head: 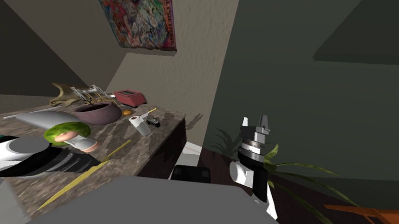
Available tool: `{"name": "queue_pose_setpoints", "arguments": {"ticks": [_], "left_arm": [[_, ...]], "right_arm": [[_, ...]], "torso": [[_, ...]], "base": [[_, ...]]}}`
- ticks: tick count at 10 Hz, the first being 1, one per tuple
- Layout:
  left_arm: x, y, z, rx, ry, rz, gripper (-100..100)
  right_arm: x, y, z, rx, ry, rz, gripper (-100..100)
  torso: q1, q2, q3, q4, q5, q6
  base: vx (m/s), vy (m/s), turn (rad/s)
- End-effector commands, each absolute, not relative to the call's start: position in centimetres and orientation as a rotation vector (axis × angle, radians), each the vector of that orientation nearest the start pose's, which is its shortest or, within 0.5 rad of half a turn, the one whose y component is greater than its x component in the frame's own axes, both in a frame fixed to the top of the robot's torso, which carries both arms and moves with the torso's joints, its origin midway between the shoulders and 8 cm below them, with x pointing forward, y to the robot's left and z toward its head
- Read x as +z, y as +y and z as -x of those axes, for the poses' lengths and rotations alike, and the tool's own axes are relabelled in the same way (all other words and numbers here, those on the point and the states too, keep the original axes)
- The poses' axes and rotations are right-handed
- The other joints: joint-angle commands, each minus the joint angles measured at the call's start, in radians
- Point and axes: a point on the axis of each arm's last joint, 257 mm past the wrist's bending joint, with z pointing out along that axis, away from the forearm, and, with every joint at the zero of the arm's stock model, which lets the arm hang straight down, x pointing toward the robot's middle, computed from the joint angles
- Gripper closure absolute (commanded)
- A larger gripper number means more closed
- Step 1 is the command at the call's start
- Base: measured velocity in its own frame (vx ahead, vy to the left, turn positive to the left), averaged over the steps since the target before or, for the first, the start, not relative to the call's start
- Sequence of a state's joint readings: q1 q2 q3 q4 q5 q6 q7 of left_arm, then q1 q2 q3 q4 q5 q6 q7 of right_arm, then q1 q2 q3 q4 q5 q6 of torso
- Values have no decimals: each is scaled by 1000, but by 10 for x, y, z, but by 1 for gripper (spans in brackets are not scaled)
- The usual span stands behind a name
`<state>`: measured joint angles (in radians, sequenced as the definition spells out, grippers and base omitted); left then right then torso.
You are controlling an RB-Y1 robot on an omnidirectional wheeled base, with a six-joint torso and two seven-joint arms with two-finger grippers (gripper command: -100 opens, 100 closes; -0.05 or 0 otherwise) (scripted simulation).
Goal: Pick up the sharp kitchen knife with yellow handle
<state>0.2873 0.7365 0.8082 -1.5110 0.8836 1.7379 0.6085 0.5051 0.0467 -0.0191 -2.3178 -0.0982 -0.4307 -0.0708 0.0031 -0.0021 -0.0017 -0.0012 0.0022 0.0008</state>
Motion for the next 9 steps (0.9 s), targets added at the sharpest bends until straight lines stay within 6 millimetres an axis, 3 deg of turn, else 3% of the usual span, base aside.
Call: {"name": "queue_pose_setpoints", "arguments": {"ticks": [1, 3, 4, 5, 7, 8, 9], "left_arm": [[-313, 582, -171, -302, 415, 3167, -100], [-313, 581, -173, -308, 415, 3168, -100], [-313, 580, -173, -308, 414, 3171, 0], [-322, 580, -175, -313, 412, 3167, -100], [-332, 580, -177, -317, 410, 3163, -100], [-327, 580, -176, -314, 410, 3166, -100], [-328, 581, -177, -316, 410, 3164, 100]], "right_arm": [[26, -302, -343, 1401, 510, -801, 0], [26, -302, -343, 1401, 510, -801, 0], [26, -302, -343, 1401, 510, -801, 0], [26, -302, -343, 1401, 510, -801, 0], [26, -302, -343, 1401, 510, -801, 0], [26, -302, -343, 1401, 510, -801, 0], [26, -302, -343, 1401, 510, -801, 0]], "torso": [[0, 0, 0, 0, 0, 0], [2, -3, -2, -1, 0, 0], [1, -2, -1, 0, 0, 0], [1, -1, -1, 0, 0, 0], [-1, 0, 0, 0, 0, 0], [-1, 0, 0, 0, 0, 0], [-1, 0, 0, 0, 0, 0]], "base": [[26, 18, -41], [34, 28, -27], [0, 0, 0], [-3, -6, -7], [-8, -17, -7], [-5, -10, 0], [0, 0, 0]]}}
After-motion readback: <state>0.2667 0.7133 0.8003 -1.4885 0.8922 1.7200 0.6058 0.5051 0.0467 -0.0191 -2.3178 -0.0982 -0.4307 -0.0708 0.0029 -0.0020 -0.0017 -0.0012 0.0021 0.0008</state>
